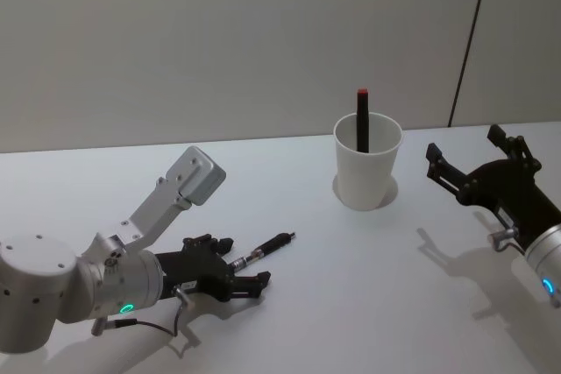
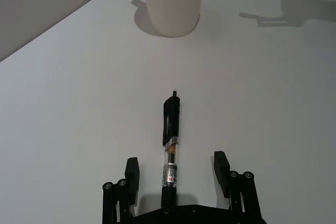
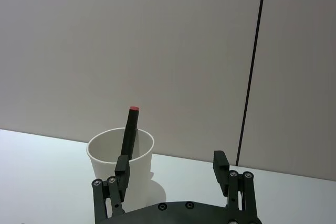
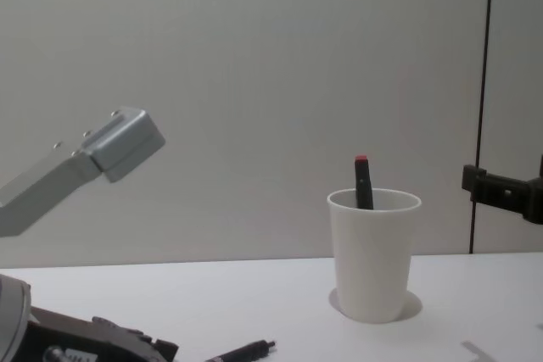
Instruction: Place the pen into the pen holder.
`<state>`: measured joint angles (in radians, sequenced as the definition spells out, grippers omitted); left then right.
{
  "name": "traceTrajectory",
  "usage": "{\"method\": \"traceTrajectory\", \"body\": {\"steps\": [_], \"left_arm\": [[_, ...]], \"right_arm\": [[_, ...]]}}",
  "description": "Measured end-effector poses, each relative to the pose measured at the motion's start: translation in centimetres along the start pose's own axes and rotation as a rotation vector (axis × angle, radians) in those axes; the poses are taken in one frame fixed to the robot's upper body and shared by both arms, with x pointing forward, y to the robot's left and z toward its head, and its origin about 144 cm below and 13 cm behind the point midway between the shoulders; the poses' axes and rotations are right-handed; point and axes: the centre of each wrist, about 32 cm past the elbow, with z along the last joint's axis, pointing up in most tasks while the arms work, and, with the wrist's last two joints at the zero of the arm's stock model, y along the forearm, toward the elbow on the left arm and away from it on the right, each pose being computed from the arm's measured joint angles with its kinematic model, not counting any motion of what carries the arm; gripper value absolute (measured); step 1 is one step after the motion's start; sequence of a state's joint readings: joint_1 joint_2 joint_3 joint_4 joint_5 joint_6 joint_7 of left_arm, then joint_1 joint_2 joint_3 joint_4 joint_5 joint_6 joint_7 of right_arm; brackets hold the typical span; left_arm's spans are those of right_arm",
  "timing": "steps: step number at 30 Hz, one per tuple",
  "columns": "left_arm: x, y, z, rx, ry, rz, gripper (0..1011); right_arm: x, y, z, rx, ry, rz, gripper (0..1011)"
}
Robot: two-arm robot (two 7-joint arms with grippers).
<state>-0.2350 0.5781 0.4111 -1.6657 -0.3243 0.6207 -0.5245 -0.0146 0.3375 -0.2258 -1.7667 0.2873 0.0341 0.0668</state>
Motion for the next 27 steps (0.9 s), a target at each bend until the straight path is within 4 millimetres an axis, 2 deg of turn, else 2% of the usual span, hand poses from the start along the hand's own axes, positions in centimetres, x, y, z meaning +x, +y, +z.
{"method": "traceTrajectory", "body": {"steps": [22,26,27], "left_arm": [[-0.05,0.06,-0.27,-0.009,0.018,0.003,755],[-0.03,0.12,-0.39,-0.017,0.027,0.013,688],[-0.02,0.15,-0.41,-0.02,0.029,0.017,632]], "right_arm": [[0.0,0.0,0.0,0.0,0.0,0.0,1001],[0.0,0.0,0.0,0.0,0.0,0.0,1001],[0.0,0.0,0.0,0.0,0.0,0.0,1001]]}}
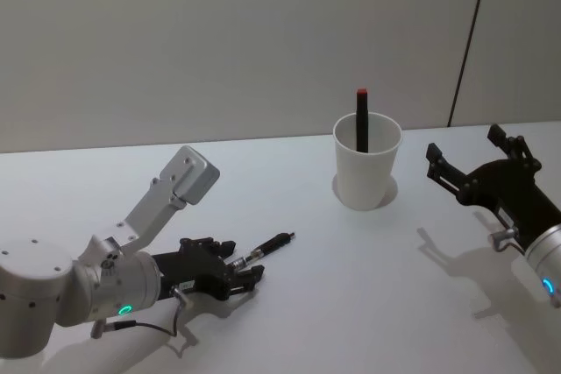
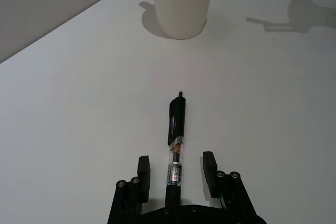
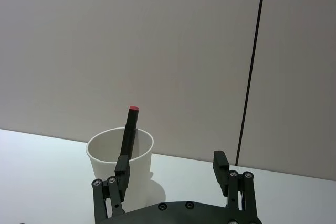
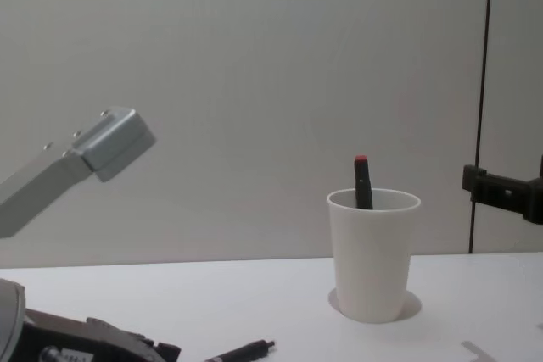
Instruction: Place the pen into the pen holder.
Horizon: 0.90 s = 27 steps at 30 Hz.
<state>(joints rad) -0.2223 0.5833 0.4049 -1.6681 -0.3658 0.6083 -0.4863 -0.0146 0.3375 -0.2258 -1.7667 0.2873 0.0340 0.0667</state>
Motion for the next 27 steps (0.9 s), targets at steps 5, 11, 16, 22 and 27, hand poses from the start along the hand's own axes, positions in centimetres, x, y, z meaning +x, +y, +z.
{"method": "traceTrajectory", "body": {"steps": [5,11,16,22,27], "left_arm": [[0.01,0.07,-0.03,-0.006,0.004,0.006,500],[0.0,0.11,-0.04,-0.012,0.009,0.008,299],[-0.01,0.14,-0.03,-0.015,0.011,0.008,164],[0.0,0.18,0.0,-0.021,0.012,0.011,128],[0.01,0.21,0.01,-0.024,0.014,0.013,128]], "right_arm": [[0.0,0.0,0.0,0.0,0.0,0.0,1001],[0.0,0.0,0.0,0.0,0.0,0.0,1001],[0.0,0.0,0.0,0.0,0.0,0.0,1001],[0.0,0.0,0.0,0.0,0.0,0.0,1002],[0.0,0.0,0.0,0.0,0.0,0.0,1001]]}}
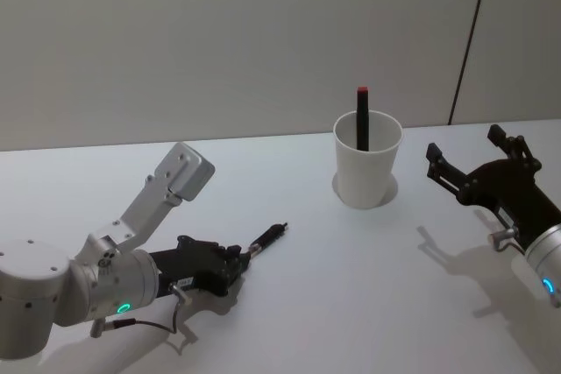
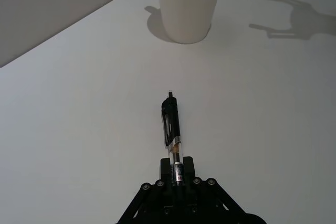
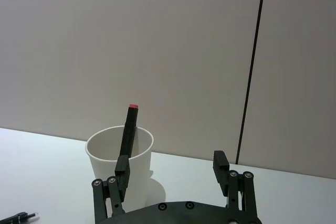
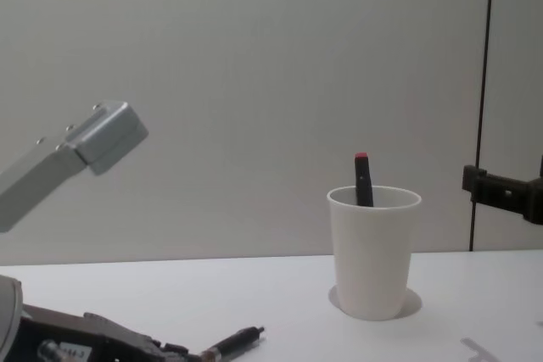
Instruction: Place the pen into the pen holder.
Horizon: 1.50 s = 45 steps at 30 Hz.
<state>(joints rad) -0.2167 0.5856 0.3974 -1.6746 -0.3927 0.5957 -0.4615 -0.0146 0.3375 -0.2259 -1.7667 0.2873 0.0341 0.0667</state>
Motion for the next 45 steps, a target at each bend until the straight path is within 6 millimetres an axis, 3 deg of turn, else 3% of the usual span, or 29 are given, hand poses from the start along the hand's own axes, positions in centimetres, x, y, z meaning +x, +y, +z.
{"method": "traceTrajectory", "body": {"steps": [15,27,45], "left_arm": [[-0.2,0.9,-0.4,-0.137,0.022,0.076,128],[-0.4,2.4,-0.4,-0.357,0.037,0.147,128],[-0.8,2.3,1.1,-0.586,0.021,0.035,128]], "right_arm": [[0.0,0.0,0.0,0.0,0.0,0.0,1001],[0.0,0.0,0.0,0.0,0.0,0.0,1001],[0.0,0.0,0.0,0.0,0.0,0.0,1001]]}}
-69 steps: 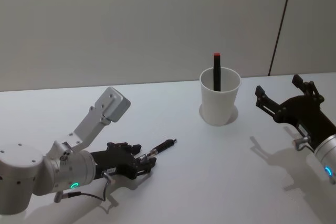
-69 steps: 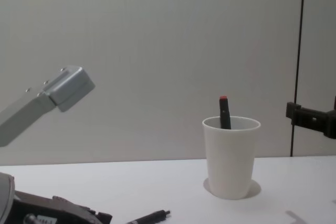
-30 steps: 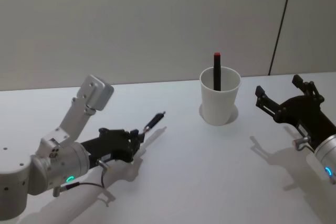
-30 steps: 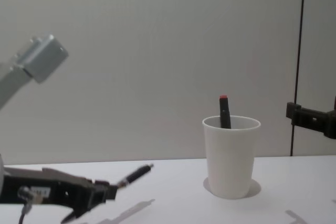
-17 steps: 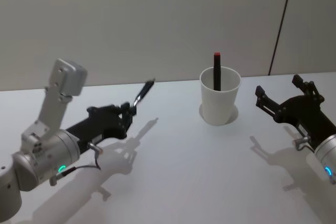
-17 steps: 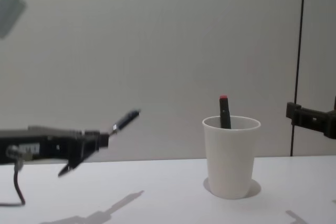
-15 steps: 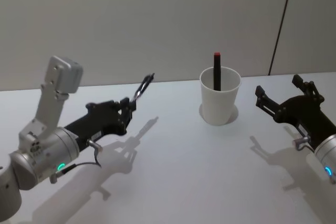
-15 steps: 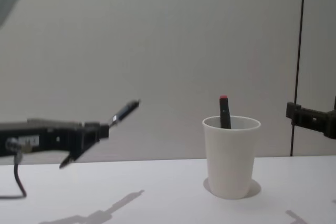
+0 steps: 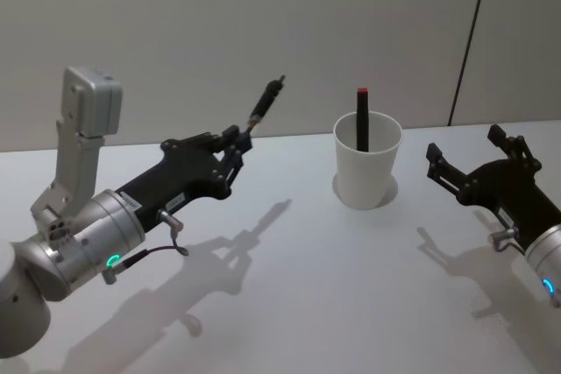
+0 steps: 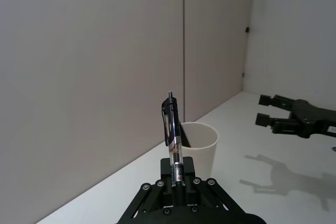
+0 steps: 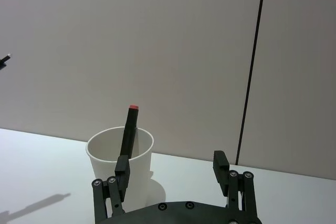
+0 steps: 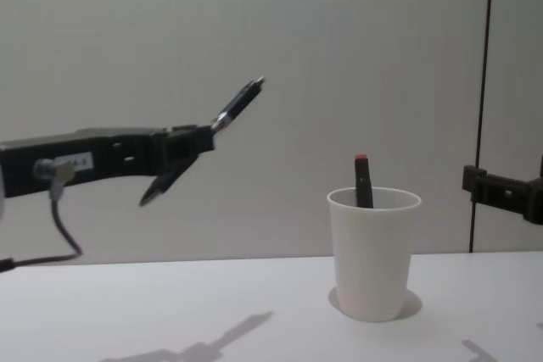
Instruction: Place the pen into the pen holder.
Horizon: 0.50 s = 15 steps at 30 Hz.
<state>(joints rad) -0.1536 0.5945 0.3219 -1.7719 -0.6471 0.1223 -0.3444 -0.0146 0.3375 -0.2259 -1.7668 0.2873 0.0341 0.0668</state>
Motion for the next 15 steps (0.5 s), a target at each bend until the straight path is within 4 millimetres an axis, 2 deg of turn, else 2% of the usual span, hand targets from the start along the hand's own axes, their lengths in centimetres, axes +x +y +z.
{"method": "traceTrajectory", "body": {"steps": [15], "left_arm": [[-0.8,-2.8,0.3,-0.038,0.019,-0.198,127]], "right_arm": [[0.0,0.0,0.0,0.0,0.0,0.0,1001]]}}
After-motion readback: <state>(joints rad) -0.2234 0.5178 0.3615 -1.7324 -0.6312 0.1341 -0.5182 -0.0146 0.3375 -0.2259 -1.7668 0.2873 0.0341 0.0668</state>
